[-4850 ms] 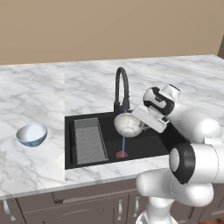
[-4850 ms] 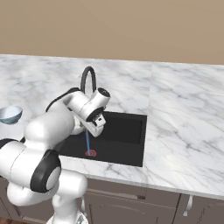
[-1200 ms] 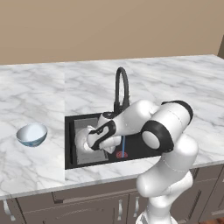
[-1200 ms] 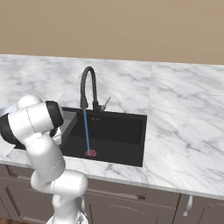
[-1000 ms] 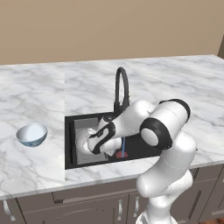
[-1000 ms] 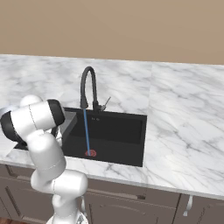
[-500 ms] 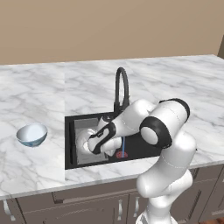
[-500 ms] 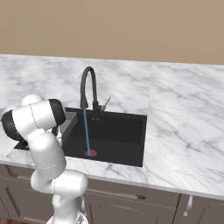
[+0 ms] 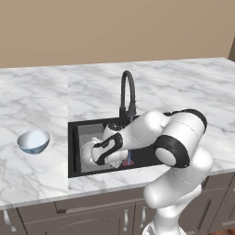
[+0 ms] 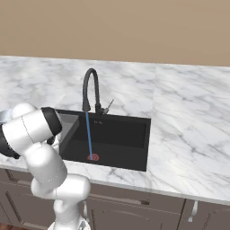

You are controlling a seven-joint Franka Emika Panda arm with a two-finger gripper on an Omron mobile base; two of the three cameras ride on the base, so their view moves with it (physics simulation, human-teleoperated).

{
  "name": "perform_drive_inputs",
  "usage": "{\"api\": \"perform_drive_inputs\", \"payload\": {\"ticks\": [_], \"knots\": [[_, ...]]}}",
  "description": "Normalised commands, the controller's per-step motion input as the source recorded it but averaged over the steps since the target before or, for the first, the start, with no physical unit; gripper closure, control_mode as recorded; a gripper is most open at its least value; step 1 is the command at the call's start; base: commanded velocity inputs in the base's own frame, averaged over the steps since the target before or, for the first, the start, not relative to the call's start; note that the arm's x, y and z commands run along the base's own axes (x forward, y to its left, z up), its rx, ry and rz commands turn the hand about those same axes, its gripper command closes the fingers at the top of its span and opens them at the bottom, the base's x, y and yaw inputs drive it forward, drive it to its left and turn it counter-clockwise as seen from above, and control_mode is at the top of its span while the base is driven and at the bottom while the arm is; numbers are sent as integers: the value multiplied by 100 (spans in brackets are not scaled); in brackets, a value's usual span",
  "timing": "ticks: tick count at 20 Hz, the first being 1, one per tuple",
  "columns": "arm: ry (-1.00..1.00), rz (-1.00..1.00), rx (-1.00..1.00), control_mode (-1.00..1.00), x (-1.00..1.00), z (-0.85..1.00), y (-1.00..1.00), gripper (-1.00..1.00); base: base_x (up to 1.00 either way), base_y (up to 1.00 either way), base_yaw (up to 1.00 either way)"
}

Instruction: Rinse each bowl for a few seconds and place them down in the sink or on the counter.

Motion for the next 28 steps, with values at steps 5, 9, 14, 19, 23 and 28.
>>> {"api": "perform_drive_inputs", "payload": {"ticks": [5,9,14,19,23,28], "knots": [[4,-5,8,-100,-45,-3,-8,100,0,0,0],[8,-3,8,-100,0,-21,0,100,0,0,0],[3,-3,4,-100,11,-19,0,100,0,0,0],[-1,-4,0,-100,19,-22,1,100,0,0,0],[0,-6,0,-100,26,-17,3,100,0,0,0],[0,-6,0,-100,24,-15,8,100,0,0,0]]}}
